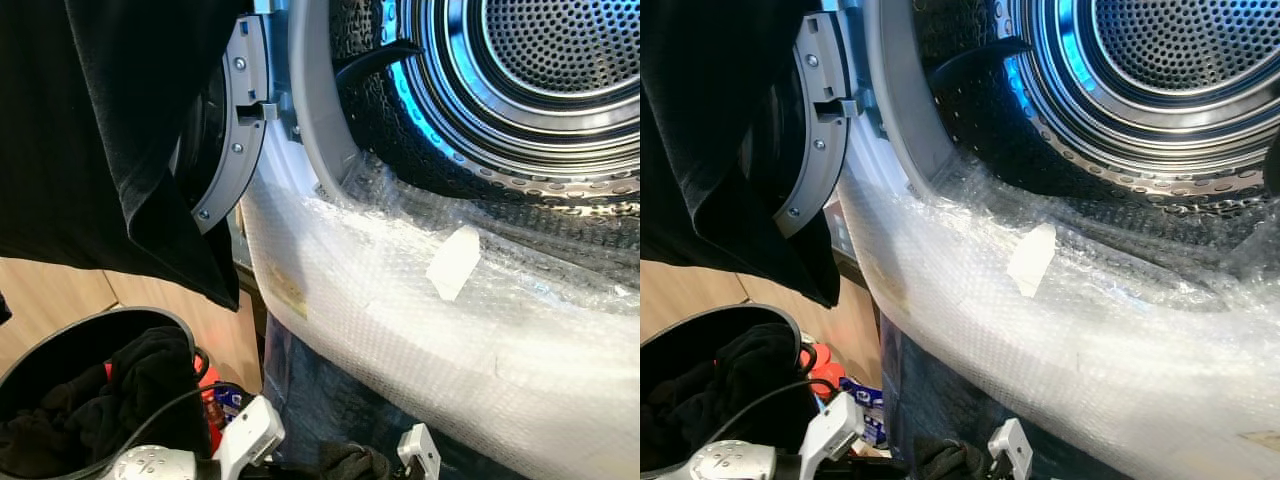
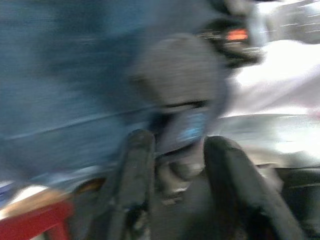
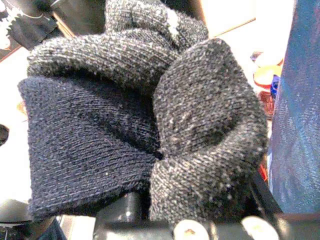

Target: Clothes washing

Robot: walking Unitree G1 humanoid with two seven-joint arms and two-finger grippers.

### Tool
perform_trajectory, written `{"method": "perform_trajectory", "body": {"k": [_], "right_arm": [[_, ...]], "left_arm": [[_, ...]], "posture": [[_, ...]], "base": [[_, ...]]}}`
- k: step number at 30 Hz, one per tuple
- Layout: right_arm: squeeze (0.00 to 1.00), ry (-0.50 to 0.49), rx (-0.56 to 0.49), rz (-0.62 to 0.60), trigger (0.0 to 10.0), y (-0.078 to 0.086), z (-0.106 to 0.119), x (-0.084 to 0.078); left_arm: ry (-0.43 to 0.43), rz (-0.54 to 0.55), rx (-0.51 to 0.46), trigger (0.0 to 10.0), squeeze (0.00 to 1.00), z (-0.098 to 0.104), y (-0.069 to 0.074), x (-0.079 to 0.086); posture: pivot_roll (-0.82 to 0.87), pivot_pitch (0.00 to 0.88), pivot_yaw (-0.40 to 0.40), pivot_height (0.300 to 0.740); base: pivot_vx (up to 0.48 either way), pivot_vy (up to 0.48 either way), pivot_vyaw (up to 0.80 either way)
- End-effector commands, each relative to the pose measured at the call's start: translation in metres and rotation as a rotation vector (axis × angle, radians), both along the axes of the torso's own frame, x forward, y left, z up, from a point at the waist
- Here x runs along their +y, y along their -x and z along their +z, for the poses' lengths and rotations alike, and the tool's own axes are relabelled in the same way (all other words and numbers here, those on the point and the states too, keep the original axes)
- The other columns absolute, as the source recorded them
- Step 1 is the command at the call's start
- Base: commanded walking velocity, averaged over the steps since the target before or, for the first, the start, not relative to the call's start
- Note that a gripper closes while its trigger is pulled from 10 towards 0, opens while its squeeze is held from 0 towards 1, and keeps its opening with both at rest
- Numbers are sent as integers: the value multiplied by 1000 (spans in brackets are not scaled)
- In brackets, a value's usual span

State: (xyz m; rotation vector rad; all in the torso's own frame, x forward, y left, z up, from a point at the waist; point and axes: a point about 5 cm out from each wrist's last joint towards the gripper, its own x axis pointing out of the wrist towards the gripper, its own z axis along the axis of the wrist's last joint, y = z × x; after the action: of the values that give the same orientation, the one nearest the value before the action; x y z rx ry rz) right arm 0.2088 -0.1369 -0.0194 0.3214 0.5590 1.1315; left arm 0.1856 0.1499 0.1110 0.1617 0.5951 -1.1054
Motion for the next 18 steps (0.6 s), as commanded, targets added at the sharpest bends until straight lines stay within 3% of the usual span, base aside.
{"method": "perform_trajectory", "body": {"k": [1, 2, 3, 4, 5, 7, 8, 9, 10, 11, 13, 15, 16, 18], "right_arm": [[0, 23, -14, -17, 0, -3, 1, -3], [0, 23, -14, -17, 0, -3, 1, -3], [0, 33, -11, -16, 0, -2, 0, -4], [0, 31, -9, -17, 0, -2, -1, -4], [0, 31, -9, -17, 0, -2, -1, -4], [0, 25, -7, -23, 0, -1, 0, -6], [0, 25, -7, -23, 0, -1, 0, -6], [0, 17, -7, -28, 0, -1, 1, -7], [0, 9, -10, -30, 0, 0, 2, -8], [0, 9, -10, -30, 0, 0, 2, -8], [0, -1, -18, -29, 0, 1, 4, -9], [0, -1, -18, -29, 0, 1, 4, -9], [0, -2, -20, -29, 0, 2, 5, -10], [0, -3, -23, -29, 0, 4, 5, -12]], "left_arm": [[-94, 101, -84, 10000, 1000, 10, -5, 18], [-94, 101, -84, 10000, 1000, 10, -5, 18], [-160, 267, -184, 10000, 1000, 17, -14, 39], [-174, 337, -223, 10000, 1000, 19, -18, 47], [-174, 337, -223, 10000, 1000, 19, -18, 47], [-178, 558, -321, 10000, 1000, 21, -33, 63], [-178, 558, -321, 10000, 1000, 21, -33, 63], [-183, 643, -370, 10000, 1000, 21, -39, 68], [-167, 806, -461, 10000, 1000, 24, -50, 74], [-167, 806, -461, 10000, 1000, 24, -50, 74], [-84, 1125, -548, 10000, 1000, 30, -61, 86], [-84, 1125, -548, 10000, 1000, 30, -61, 86], [-82, 1206, -595, 10000, 0, 32, -62, 90], [-59, 1265, -648, 10000, 0, 35, -62, 93]], "posture": [[86, 0, -26, 740], [86, 0, -26, 740], [102, 0, -34, 740], [102, 0, -34, 740], [102, 0, -34, 740], [107, 0, -39, 740], [107, 0, -39, 740], [113, 0, -49, 740], [112, 0, -53, 740], [112, 0, -53, 740], [110, 0, -53, 740], [110, 0, -53, 740], [101, 0, -58, 740], [97, 0, -61, 740]], "base": [[0, 0, 0], [0, 0, 0], [0, 0, 0], [0, 0, 0], [0, 0, 0], [0, 0, 0], [0, 0, 0], [0, 0, 0], [0, 0, 0], [0, 0, 0], [0, 0, 0], [0, 0, 0], [0, 0, 0], [0, 0, 0]]}}
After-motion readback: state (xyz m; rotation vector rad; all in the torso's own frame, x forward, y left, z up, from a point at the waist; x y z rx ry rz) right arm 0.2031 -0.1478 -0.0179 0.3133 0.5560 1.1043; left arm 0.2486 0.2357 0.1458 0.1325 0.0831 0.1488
